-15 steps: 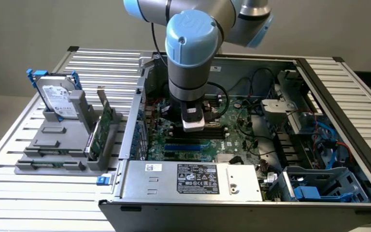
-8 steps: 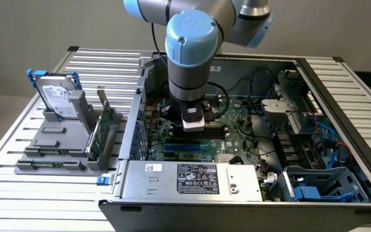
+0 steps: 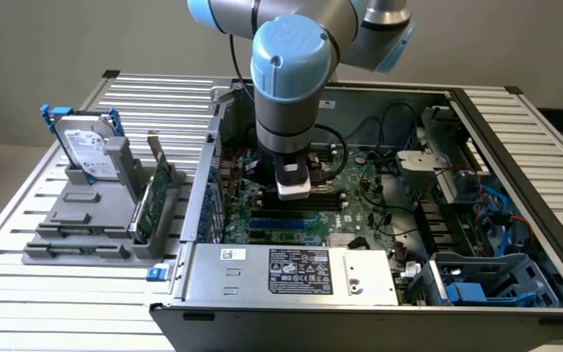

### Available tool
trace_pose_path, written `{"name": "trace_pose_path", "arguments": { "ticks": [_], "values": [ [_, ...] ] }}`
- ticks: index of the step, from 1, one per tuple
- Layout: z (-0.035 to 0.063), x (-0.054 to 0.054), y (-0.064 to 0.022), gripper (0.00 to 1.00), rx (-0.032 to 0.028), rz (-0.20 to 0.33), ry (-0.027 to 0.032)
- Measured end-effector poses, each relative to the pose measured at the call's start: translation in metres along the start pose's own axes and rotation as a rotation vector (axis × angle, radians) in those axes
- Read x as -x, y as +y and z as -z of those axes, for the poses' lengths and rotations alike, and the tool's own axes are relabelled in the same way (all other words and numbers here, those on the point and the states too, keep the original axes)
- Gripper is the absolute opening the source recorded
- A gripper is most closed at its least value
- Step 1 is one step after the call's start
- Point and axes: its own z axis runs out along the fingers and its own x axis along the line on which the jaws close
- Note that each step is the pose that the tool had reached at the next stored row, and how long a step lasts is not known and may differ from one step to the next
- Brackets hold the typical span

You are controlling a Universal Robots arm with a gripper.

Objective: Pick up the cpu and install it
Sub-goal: 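Install the second cpu locking lever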

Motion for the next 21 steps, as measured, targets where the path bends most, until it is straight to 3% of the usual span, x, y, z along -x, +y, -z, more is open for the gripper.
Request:
{"name": "trace_pose_path", "arguments": {
  "ticks": [21],
  "values": [
    [0.0, -0.0001, 0.0001, 0.11, 0.0005, 0.0, 0.0007]
  ]
}}
